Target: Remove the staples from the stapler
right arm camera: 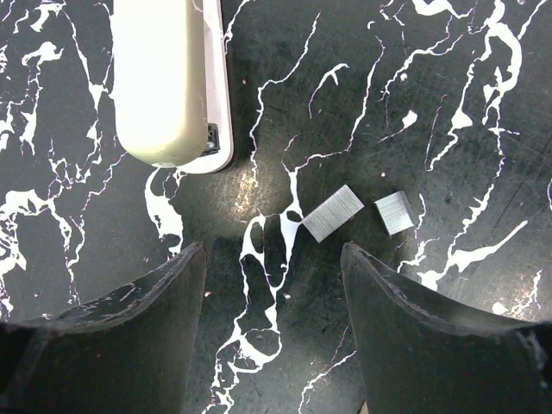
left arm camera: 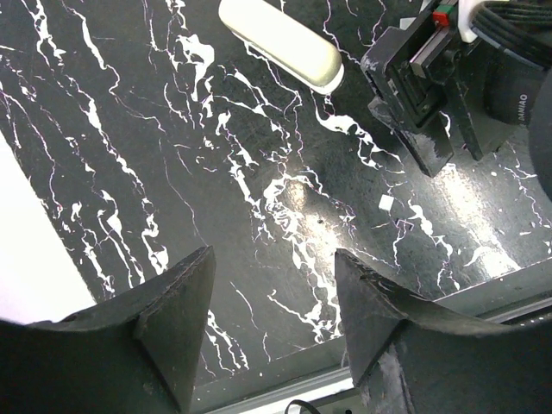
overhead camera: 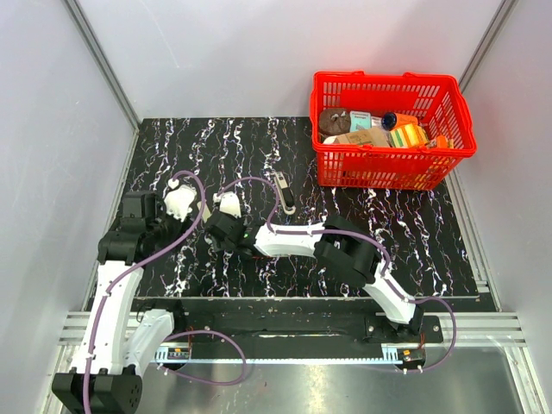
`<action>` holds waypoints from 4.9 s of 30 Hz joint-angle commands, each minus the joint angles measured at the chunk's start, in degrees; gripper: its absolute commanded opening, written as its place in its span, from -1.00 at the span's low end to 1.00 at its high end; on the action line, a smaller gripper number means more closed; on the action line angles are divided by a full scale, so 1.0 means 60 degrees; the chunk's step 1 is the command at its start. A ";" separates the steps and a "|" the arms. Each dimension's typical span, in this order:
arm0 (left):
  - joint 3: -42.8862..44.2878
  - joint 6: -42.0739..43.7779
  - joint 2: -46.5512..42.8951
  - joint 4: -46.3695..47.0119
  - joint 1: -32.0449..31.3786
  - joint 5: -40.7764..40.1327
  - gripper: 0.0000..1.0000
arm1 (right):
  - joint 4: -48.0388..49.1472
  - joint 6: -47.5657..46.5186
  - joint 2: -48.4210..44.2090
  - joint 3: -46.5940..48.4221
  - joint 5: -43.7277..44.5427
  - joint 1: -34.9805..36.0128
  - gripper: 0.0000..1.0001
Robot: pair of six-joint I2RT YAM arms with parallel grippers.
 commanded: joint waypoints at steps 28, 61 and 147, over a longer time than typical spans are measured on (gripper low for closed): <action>-0.0057 0.0542 -0.0119 0.0325 0.0579 0.0236 0.25 | -0.0843 0.0721 0.0701 0.1110 0.0465 -0.0558 0.15; -0.0115 0.0821 0.0012 0.0354 0.0974 0.0558 0.24 | -0.1736 -0.0261 0.1039 0.1506 0.1753 -0.0221 -0.16; 0.0442 0.0821 0.0613 0.0134 0.1018 0.1569 0.24 | -0.1942 0.1615 -0.4001 -0.4178 0.1445 0.0277 -0.95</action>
